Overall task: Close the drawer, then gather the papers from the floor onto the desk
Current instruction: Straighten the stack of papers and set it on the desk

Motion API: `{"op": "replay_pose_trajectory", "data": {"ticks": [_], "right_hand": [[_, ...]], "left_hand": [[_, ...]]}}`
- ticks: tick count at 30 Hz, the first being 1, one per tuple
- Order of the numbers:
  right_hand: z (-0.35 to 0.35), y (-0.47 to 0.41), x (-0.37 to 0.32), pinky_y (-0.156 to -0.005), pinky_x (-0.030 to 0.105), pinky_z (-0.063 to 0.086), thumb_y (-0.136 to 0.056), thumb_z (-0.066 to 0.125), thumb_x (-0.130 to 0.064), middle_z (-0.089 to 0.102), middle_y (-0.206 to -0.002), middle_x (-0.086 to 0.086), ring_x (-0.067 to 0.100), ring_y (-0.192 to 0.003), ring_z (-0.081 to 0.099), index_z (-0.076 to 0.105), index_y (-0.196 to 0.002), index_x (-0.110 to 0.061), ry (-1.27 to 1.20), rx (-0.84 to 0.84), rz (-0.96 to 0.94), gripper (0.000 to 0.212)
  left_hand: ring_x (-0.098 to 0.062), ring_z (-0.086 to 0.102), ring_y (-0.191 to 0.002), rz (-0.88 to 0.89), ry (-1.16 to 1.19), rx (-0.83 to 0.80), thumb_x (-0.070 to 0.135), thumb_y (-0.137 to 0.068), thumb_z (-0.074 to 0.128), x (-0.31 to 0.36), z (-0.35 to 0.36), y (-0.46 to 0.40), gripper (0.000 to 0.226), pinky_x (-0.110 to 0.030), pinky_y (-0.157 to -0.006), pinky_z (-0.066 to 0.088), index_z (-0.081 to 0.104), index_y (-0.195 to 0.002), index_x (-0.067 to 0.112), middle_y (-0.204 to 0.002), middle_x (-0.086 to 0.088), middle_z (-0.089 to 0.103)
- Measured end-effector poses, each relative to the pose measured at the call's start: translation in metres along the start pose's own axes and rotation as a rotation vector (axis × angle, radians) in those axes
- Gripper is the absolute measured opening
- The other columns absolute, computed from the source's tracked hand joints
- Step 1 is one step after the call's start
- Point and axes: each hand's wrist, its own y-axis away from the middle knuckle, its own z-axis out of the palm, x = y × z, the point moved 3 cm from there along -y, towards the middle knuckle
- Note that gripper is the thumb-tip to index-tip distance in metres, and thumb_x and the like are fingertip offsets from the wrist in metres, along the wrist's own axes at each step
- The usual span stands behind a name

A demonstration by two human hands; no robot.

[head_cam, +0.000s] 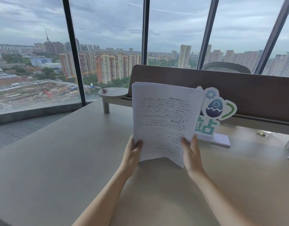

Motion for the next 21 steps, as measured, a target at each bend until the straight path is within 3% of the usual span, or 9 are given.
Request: {"op": "replay_pose_trajectory", "data": {"ticks": [3, 6, 8, 11, 13, 17, 19, 20, 21], "right_hand": [[0.000, -0.002, 0.000, -0.118, 0.050, 0.035, -0.094, 0.050, -0.043, 0.056, -0.145, 0.004, 0.017, -0.135, 0.051, 0.033, -0.149, -0.019, -0.001, 0.006, -0.001, 0.062], [0.001, 0.004, 0.004, -0.117, 0.042, 0.036, -0.103, 0.046, -0.027, 0.059, -0.138, -0.009, 0.002, -0.128, 0.055, 0.040, -0.139, -0.033, 0.024, -0.050, 0.024, 0.037], [0.000, 0.004, 0.011, -0.116, 0.041, 0.037, -0.105, 0.044, -0.018, 0.060, -0.129, -0.017, -0.006, -0.119, 0.057, 0.042, -0.128, -0.040, 0.036, -0.057, 0.030, 0.032], [0.003, -0.003, 0.006, -0.113, 0.046, 0.041, -0.104, 0.046, -0.016, 0.064, -0.125, -0.011, 0.006, -0.118, 0.061, 0.046, -0.118, -0.040, 0.045, -0.069, 0.051, 0.028], [0.009, -0.006, -0.003, -0.108, 0.050, 0.045, -0.103, 0.047, -0.012, 0.067, -0.115, -0.014, 0.008, -0.109, 0.064, 0.047, -0.112, -0.034, 0.052, -0.059, 0.048, 0.024], [0.031, -0.004, -0.024, -0.099, 0.051, 0.049, -0.102, 0.047, -0.015, 0.071, -0.105, -0.008, 0.021, -0.098, 0.069, 0.043, -0.135, -0.024, 0.119, -0.052, 0.024, 0.035], [0.044, -0.001, -0.032, -0.102, 0.053, 0.045, -0.103, 0.043, -0.019, 0.069, -0.116, 0.013, 0.034, -0.113, 0.061, 0.036, -0.150, -0.021, 0.128, -0.066, 0.079, 0.048], [0.051, -0.002, -0.032, -0.106, 0.052, 0.042, -0.102, 0.042, -0.022, 0.064, -0.130, 0.015, 0.033, -0.124, 0.056, 0.034, -0.152, -0.020, 0.119, -0.072, 0.113, 0.050], [0.058, -0.005, -0.029, -0.111, 0.049, 0.040, -0.101, 0.041, -0.026, 0.061, -0.138, 0.007, 0.028, -0.132, 0.052, 0.036, -0.152, -0.021, 0.117, -0.079, 0.143, 0.052]], "left_hand": [[-0.008, 0.058, -0.104, 0.011, 0.007, 0.017, 0.004, -0.099, 0.042, 0.002, 0.000, -0.003, 0.033, -0.023, -0.088, 0.046, 0.056, -0.115, 0.030, -0.112, 0.006, 0.063], [-0.012, 0.054, -0.110, -0.033, -0.015, -0.025, 0.001, -0.097, 0.040, -0.003, -0.002, 0.003, 0.038, -0.026, -0.091, 0.043, 0.051, -0.127, 0.021, -0.123, 0.000, 0.059], [-0.013, 0.051, -0.109, -0.047, -0.047, -0.030, -0.001, -0.096, 0.039, -0.003, -0.003, 0.006, 0.037, -0.025, -0.091, 0.041, 0.049, -0.124, 0.022, -0.120, 0.001, 0.057], [-0.022, 0.054, -0.110, -0.045, -0.094, 0.016, 0.000, -0.094, 0.040, 0.000, -0.009, -0.002, 0.033, -0.037, -0.097, 0.043, 0.051, -0.113, 0.024, -0.116, -0.002, 0.059], [-0.029, 0.058, -0.103, -0.058, -0.105, 0.074, 0.004, -0.090, 0.043, 0.000, -0.018, -0.005, 0.022, -0.044, -0.091, 0.047, 0.053, -0.105, 0.016, -0.109, -0.011, 0.062], [-0.023, 0.054, -0.079, -0.098, -0.123, 0.215, 0.008, -0.083, 0.049, 0.002, -0.040, -0.004, 0.013, -0.035, -0.068, 0.042, 0.051, -0.095, 0.004, -0.088, -0.014, 0.060], [-0.024, 0.056, -0.076, -0.126, -0.142, 0.275, 0.010, -0.077, 0.049, 0.004, -0.053, -0.004, 0.015, -0.035, -0.067, 0.043, 0.055, -0.090, 0.006, -0.089, -0.017, 0.065], [-0.025, 0.057, -0.075, -0.145, -0.146, 0.302, 0.011, -0.075, 0.047, 0.004, -0.060, -0.004, 0.016, -0.035, -0.066, 0.043, 0.055, -0.089, 0.005, -0.087, -0.017, 0.066], [-0.025, 0.056, -0.074, -0.162, -0.143, 0.326, 0.010, -0.075, 0.046, 0.004, -0.067, -0.003, 0.017, -0.034, -0.065, 0.042, 0.055, -0.087, 0.003, -0.083, -0.015, 0.064]]}}
